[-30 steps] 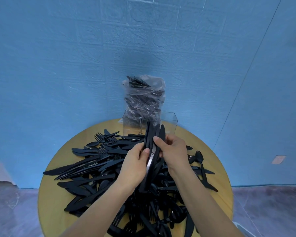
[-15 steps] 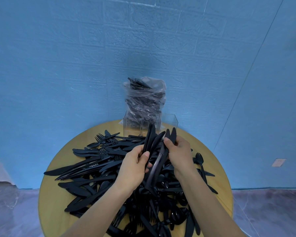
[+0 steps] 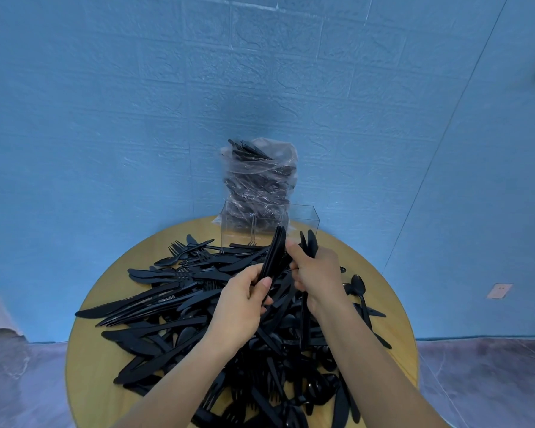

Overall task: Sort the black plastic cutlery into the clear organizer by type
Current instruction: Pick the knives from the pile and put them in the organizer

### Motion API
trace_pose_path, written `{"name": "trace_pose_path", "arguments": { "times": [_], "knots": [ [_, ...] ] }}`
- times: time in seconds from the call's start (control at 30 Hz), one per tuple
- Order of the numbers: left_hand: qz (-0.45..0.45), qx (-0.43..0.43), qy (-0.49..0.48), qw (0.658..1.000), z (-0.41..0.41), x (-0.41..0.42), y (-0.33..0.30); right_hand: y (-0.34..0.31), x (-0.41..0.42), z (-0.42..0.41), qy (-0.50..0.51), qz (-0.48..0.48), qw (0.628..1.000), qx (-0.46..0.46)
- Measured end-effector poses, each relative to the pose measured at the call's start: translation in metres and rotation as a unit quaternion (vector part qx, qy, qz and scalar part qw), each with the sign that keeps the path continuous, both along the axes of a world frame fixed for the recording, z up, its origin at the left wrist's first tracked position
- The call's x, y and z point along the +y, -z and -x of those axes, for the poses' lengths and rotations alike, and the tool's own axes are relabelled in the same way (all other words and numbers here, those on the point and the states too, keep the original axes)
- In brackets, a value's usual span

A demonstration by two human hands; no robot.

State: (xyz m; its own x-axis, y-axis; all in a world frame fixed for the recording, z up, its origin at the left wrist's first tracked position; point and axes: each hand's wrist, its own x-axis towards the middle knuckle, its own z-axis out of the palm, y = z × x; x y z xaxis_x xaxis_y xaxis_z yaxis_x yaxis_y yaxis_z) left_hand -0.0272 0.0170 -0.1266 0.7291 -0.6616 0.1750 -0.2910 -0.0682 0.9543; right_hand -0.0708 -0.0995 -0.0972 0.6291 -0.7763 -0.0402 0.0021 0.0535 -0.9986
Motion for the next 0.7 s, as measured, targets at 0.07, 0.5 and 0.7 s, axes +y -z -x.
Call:
{"name": "trace_pose_path", "arguments": {
  "times": [0.07, 0.5, 0.7],
  "knots": [
    [0.007, 0.033, -0.007, 0.999, -0.002, 0.001, 0.001, -0.001, 0.000, 0.003, -0.009, 0.003, 1.000, 0.003],
    [0.081, 0.328, 0.068, 0.939, 0.000, 0.003, -0.006, 0.006, -0.009, 0.017, -0.064, 0.049, 0.993, -0.091],
    [0.081, 0.361, 0.071, 0.926, 0.000, 0.003, -0.011, 0.010, -0.009, 0.014, -0.072, 0.048, 0.989, -0.124]
  ]
}}
